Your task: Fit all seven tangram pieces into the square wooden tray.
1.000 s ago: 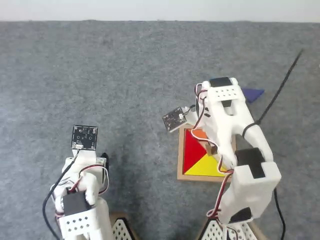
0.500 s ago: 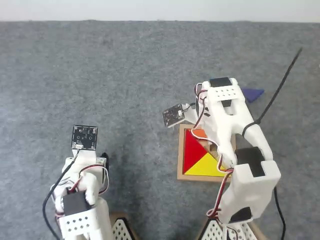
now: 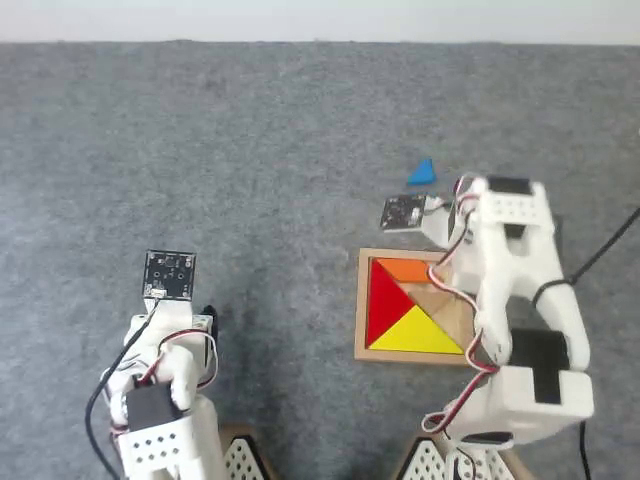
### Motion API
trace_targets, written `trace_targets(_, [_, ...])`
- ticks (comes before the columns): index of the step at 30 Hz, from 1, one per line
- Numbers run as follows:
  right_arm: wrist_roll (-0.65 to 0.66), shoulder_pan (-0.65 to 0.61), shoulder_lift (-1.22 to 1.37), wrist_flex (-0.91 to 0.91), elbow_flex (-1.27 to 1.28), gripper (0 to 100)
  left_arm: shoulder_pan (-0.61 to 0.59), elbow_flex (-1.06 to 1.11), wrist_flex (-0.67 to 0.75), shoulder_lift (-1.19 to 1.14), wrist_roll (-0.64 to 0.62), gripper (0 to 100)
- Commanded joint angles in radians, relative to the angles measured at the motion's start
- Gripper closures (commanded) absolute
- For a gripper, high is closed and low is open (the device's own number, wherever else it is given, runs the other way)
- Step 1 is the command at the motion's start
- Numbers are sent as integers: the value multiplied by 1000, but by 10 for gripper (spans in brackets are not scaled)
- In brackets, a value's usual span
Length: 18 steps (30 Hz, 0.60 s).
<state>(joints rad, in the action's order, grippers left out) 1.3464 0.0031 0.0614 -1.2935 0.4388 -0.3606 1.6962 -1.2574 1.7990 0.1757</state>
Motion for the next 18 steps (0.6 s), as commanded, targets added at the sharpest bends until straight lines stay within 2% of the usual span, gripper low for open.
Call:
trace_targets(1, [-81, 15, -101, 200, 153, 764, 6, -15, -6, 20, -12, 817])
trace_targets(5, [-92, 7, -170, 329, 302, 764, 6, -15, -6, 20, -12, 817])
trace_targets(10, [-161, -10, -185, 355, 324, 764, 6, -15, -6, 20, -12, 817])
trace_targets(18, [-275, -104, -183, 360, 324, 764, 6, -15, -6, 20, -12, 817])
